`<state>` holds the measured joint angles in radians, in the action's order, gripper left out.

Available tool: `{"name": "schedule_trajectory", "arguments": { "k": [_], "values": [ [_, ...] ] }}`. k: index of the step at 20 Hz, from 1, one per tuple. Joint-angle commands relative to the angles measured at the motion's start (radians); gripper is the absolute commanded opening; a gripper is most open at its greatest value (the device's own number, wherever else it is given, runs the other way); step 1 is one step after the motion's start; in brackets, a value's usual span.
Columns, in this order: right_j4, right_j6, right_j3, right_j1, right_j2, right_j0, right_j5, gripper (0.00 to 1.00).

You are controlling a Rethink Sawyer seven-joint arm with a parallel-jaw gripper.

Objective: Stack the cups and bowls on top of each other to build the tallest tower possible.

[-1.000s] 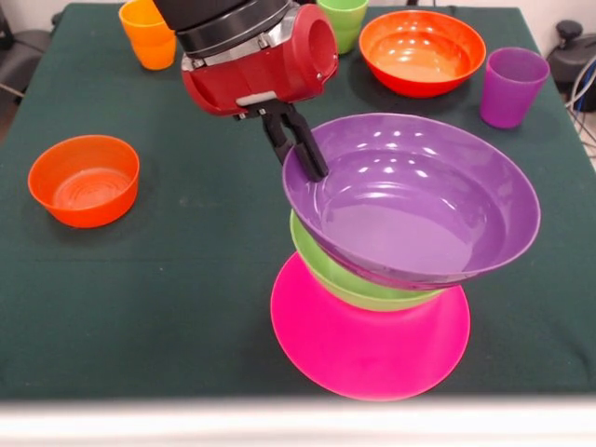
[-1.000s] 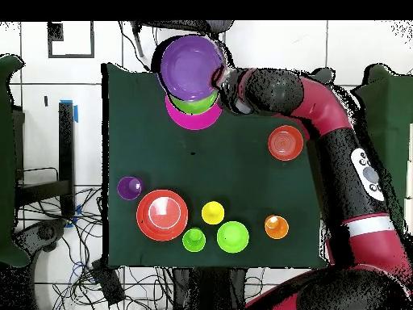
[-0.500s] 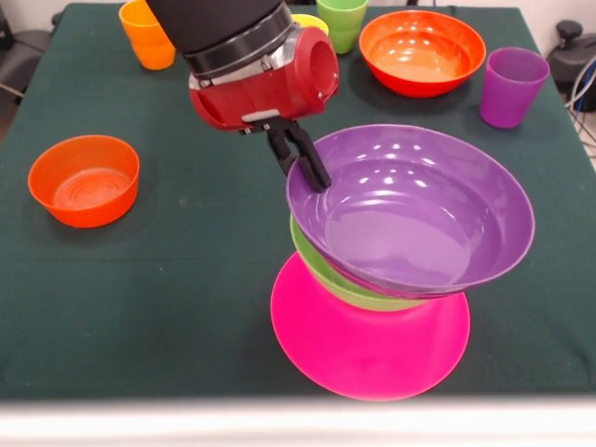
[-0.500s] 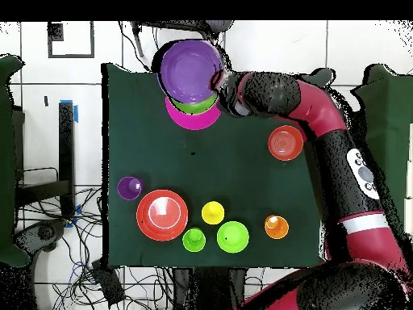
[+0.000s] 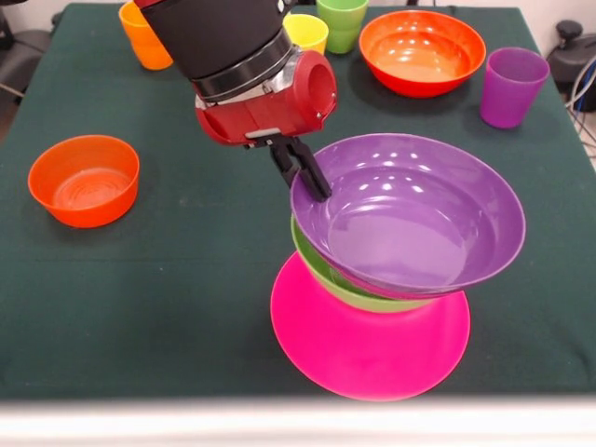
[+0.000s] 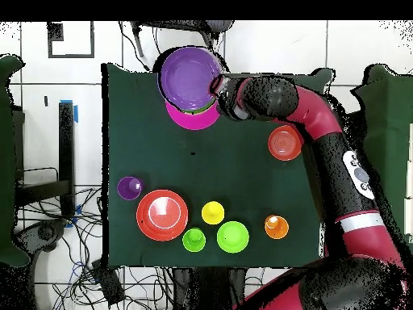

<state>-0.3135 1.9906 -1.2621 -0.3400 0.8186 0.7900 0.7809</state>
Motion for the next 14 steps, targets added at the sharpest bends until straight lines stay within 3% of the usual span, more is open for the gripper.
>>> {"name": "schedule_trajectory", "arguments": {
  "k": [1,14],
  "values": [
    [-0.075,-0.193,0.001,0.015,-0.030,-0.018,0.001,0.00],
    [-0.080,-0.196,0.035,0.012,-0.039,-0.031,0.042,0.00]
  ]
}}
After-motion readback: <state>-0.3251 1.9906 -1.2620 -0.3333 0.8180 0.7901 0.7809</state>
